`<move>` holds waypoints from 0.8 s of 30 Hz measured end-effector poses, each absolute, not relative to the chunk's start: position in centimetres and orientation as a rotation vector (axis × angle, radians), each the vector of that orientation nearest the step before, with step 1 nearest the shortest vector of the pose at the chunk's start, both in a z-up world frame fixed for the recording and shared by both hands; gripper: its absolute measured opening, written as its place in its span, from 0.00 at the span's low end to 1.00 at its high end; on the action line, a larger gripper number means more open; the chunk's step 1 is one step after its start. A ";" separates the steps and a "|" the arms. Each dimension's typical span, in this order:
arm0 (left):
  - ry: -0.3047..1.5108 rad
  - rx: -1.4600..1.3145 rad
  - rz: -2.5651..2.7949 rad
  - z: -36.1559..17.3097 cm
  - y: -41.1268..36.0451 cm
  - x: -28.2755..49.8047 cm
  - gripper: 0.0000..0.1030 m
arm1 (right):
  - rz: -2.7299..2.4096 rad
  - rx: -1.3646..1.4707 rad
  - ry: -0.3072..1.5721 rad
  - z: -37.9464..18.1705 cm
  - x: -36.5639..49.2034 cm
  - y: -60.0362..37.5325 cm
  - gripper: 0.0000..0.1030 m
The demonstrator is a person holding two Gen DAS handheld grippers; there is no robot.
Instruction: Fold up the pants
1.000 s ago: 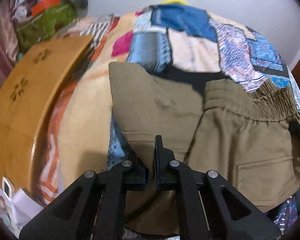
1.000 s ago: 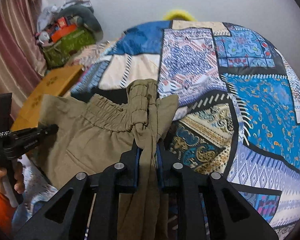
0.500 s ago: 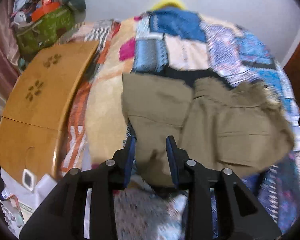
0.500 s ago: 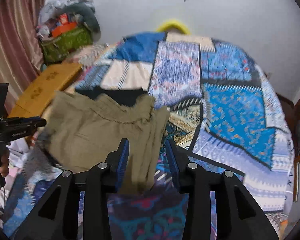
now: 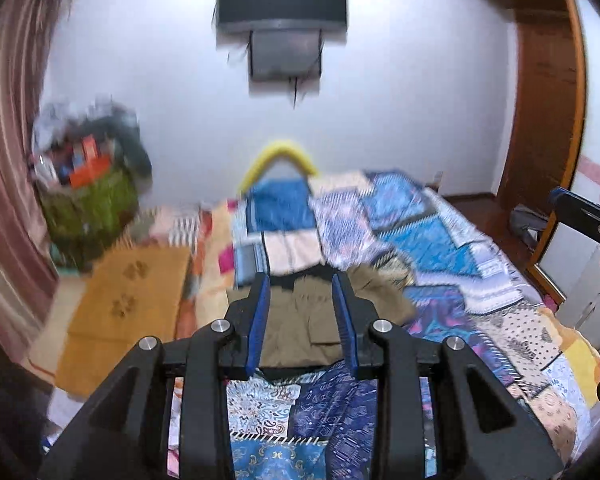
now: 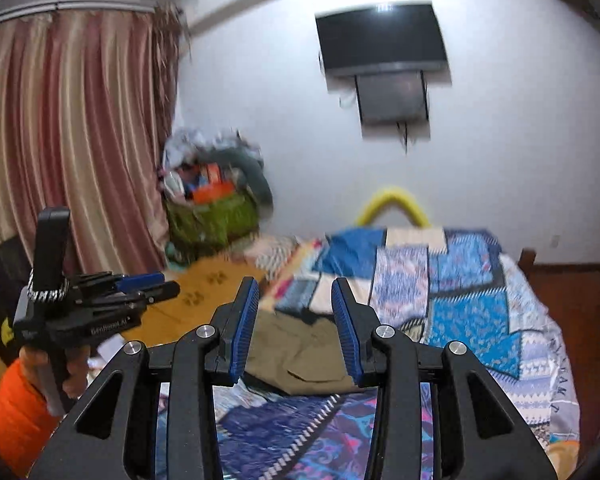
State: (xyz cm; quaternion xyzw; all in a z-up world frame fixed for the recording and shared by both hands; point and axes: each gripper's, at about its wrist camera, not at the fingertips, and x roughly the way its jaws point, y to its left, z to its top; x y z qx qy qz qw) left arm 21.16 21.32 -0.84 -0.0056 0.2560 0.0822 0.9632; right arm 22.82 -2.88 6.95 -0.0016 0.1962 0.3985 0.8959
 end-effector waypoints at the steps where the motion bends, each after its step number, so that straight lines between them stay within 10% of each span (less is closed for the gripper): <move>1: 0.491 -0.002 0.163 0.0 20.6 20.0 0.32 | 0.829 0.004 0.386 7.4 21.7 -3.2 0.33; 8: 0.302 -0.009 0.157 4.2 16.3 11.0 0.33 | 0.777 -0.026 0.227 10.1 14.3 -5.2 0.33; 11: 0.224 -0.025 0.151 5.1 15.0 7.5 0.58 | 0.792 -0.008 0.216 10.4 12.4 -5.8 0.35; 17: 0.179 -0.047 0.158 5.5 13.9 4.1 0.84 | 0.747 0.011 0.170 10.2 10.2 -6.7 0.74; 24: 0.182 -0.065 0.182 5.0 14.3 3.2 0.99 | 0.689 0.015 0.182 10.0 9.4 -6.8 0.98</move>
